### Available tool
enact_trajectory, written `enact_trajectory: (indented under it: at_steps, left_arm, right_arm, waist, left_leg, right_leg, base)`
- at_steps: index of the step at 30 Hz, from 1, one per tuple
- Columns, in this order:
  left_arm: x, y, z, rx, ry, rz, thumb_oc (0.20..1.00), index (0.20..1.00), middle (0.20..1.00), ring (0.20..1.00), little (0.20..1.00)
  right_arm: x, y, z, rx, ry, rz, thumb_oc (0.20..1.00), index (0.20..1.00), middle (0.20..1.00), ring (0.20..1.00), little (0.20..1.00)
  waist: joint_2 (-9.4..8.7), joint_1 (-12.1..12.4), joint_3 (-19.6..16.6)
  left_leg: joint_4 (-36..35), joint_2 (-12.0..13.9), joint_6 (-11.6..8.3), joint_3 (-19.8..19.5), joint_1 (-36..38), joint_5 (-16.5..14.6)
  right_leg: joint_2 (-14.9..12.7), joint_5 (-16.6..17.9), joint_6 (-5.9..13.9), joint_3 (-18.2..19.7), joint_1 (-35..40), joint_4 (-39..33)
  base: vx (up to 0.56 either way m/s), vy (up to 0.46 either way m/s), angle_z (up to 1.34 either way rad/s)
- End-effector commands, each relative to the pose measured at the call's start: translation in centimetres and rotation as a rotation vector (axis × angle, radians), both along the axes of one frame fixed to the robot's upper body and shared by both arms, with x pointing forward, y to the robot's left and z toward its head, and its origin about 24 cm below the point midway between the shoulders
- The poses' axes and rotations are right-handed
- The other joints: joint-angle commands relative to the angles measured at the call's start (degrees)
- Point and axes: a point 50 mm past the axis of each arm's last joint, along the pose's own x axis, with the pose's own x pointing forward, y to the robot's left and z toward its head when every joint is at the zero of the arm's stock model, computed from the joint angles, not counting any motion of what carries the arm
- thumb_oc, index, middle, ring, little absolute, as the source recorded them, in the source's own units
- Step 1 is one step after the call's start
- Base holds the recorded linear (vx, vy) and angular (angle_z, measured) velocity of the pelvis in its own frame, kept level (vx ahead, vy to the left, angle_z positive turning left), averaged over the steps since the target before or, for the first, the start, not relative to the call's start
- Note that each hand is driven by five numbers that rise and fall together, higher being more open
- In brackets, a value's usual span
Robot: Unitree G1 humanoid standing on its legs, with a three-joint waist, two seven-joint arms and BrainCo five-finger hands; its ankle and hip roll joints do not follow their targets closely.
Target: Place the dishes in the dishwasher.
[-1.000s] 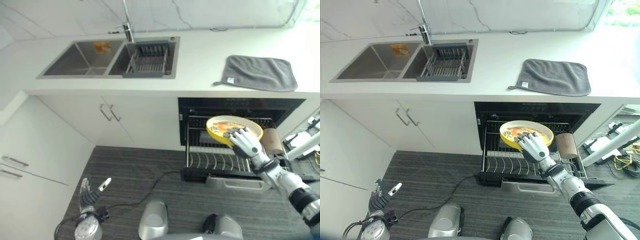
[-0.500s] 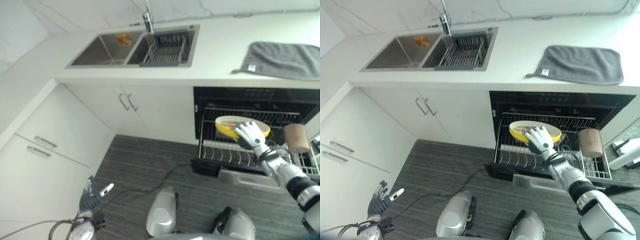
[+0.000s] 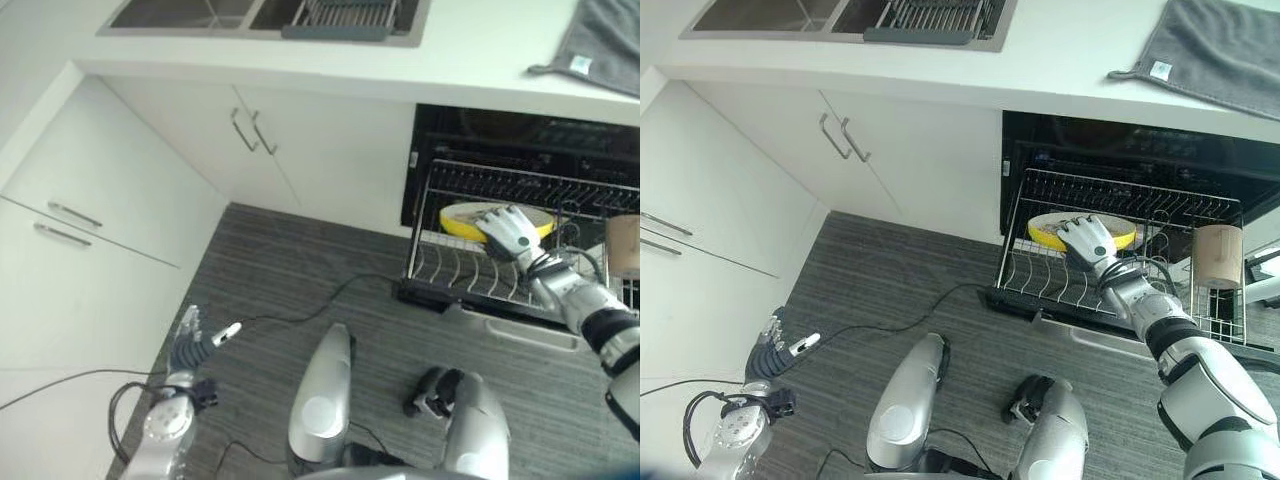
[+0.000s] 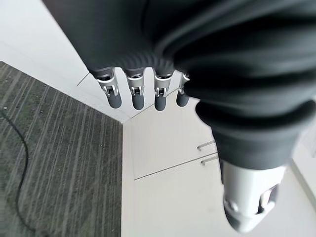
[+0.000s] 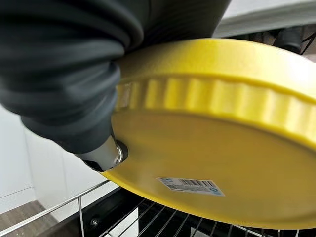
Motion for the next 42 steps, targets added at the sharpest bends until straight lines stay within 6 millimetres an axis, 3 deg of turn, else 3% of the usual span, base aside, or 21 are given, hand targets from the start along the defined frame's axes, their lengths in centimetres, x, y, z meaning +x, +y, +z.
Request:
enact_trajectory:
  at_steps: [1,2,7,15,16,18,24,32,39,42]
  left_arm:
    - [-0.6,2.2,1.9,0.032,-0.075,0.058,1.0,1.0,1.0,1.0,1.0]
    - [0.1,2.0,2.4,0.023,-0.112,0.053,1.0,1.0,1.0,1.0,1.0]
    - [1.1,1.7,3.3,0.034,-0.155,0.041,1.0,1.0,1.0,1.0,1.0]
    - [1.9,1.6,4.6,0.028,-0.217,0.041,1.0,1.0,1.0,1.0,1.0]
    - [1.7,1.5,4.5,0.027,-0.215,0.041,1.0,1.0,1.0,1.0,1.0]
    - [1.8,1.5,4.8,0.02,-0.228,0.045,1.0,1.0,1.0,1.0,1.0]
    - [2.0,1.3,5.6,0.01,-0.269,0.04,1.0,1.0,1.0,1.0,1.0]
    - [2.6,0.9,6.1,-0.025,-0.316,0.056,1.0,1.0,1.0,1.0,1.0]
    - [3.3,0.4,6.0,-0.045,-0.331,0.062,1.0,1.0,1.0,1.0,1.0]
    - [3.6,-0.1,6.0,-0.057,-0.338,0.057,1.0,1.0,1.0,1.0,1.0]
  right_arm:
    - [1.6,-0.3,4.2,0.069,-0.148,-0.028,0.2,0.2,0.2,0.2,0.2]
    - [2.4,-0.1,5.6,0.048,-0.14,-0.042,0.2,0.2,0.2,0.2,0.2]
    - [2.9,-0.1,6.7,0.049,-0.159,-0.064,0.2,0.2,0.2,0.2,0.2]
    - [3.3,-0.9,9.0,-0.017,-0.243,-0.094,0.2,0.2,0.2,0.2,0.2]
    - [3.2,-1.0,8.9,-0.029,-0.242,-0.094,0.2,0.2,0.2,0.2,0.2]
    - [3.3,-1.1,9.5,-0.051,-0.256,-0.1,0.2,0.2,0.2,0.2,0.2]
    - [3.4,-1.8,10.7,-0.068,-0.274,-0.127,0.2,0.2,0.2,0.2,0.2]
    - [3.4,-2.3,9.6,-0.004,-0.213,-0.181,0.2,0.2,0.2,0.2,0.2]
    - [2.9,-2.3,4.8,0.225,0.001,-0.259,0.2,0.2,0.2,0.2,0.2]
    - [3.0,-2.2,3.8,0.307,0.048,-0.305,0.2,0.2,0.2,0.2,0.2]
  waist:
    - [-1.46,1.52,-1.41]
    - [-2.0,1.87,-1.24]
    - [-3.29,2.58,-1.24]
    - [-2.79,3.07,-1.24]
    - [-2.62,3.18,-1.24]
    - [-2.47,3.4,-1.24]
    - [-2.44,3.8,-1.24]
    - [-2.0,3.11,-1.24]
    - [-1.75,2.69,-1.24]
    - [-1.32,2.53,-1.24]
  left_leg:
    - [3.2,-2.05,3.45,-0.18,-5.16,8.19]
    - [1.77,-2.49,3.66,-0.38,-6.81,7.92]
    - [1.82,-2.4,4.25,-0.41,-8.4,5.65]
    - [0.77,-3.75,4.87,-0.85,-11.95,4.51]
    - [1.8,-3.92,4.62,-0.94,-11.79,2.42]
    - [1.5,-4.38,4.92,-0.84,-12.92,1.78]
    - [0.59,-5.43,5.44,-0.71,-15.81,1.75]
    - [-0.93,-5.83,5.4,-0.39,-18.17,2.24]
    - [-2.12,-5.71,5.4,-0.2,-18.52,2.64]
    - [-2.17,-5.81,5.29,-0.05,-18.87,2.73]
  right_leg:
    - [-0.54,9.11,3.52,2.14,4.6,-4.06]
    - [-0.58,9.49,3.72,2.21,1.88,-4.45]
    - [-1.18,9.37,3.88,1.54,0.01,-4.16]
    - [-2.35,9.46,4.19,1.25,-5.65,-2.61]
    - [-2.6,7.87,4.99,1.97,-5.98,-1.2]
    - [-3.15,7.57,5.14,2.11,-8.03,-0.26]
    - [-4.34,7.12,5.44,2.13,-12.46,1.35]
    - [-4.66,6.97,5.6,2.84,-16.31,2.01]
    - [-4.65,7.02,5.34,2.88,-17.22,1.77]
    - [-4.72,7.04,5.23,2.96,-17.68,1.77]
  base:
    - [-0.16,-0.015,0.02]
    - [-0.18,-0.023,0.02]
    - [-0.08,-0.049,0.03]
    - [-0.06,0.004,0.08]
    - [0.01,0.003,0.12]
    - [-0.04,0.019,0.08]
    - [-0.05,0.007,0.03]
    - [-0.05,0.022,-0.04]
    - [-0.01,0.006,0.0]
    - [-0.01,0.012,0.0]
